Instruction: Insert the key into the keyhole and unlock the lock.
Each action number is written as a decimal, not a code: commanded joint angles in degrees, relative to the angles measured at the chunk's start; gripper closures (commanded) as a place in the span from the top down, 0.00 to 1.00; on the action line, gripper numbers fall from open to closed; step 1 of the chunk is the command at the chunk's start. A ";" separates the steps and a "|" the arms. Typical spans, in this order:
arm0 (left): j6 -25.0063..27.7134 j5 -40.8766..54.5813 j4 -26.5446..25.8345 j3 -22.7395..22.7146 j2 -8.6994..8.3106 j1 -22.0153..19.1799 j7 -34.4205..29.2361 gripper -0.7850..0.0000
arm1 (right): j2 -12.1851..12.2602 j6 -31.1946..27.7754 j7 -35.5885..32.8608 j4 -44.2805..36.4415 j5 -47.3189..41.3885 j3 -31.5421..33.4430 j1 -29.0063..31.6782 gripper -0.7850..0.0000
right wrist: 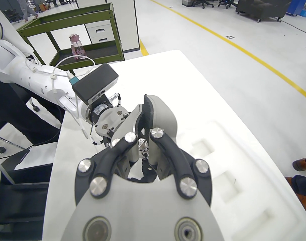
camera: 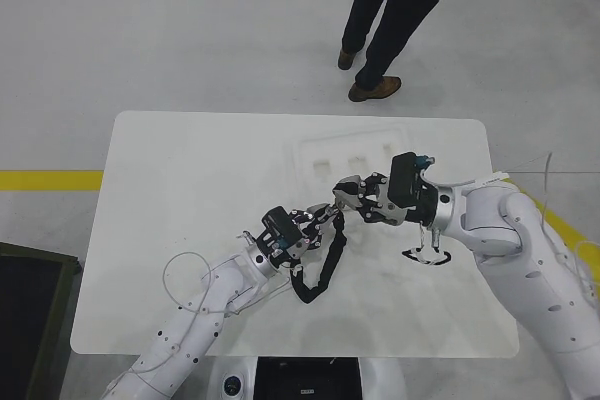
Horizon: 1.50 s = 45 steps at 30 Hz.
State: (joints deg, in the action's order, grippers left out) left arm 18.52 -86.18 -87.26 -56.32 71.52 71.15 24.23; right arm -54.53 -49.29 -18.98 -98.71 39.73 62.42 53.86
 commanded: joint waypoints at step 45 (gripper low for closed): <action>-0.81 -1.34 -0.88 -0.57 0.54 1.26 1.51 0.00 | -0.79 -0.06 -1.99 -0.13 -0.43 -0.55 0.81 0.00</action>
State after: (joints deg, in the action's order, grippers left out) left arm 17.68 -87.46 -88.14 -56.88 72.05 72.42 25.67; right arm -55.31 -49.34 -20.93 -98.84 39.36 61.87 54.71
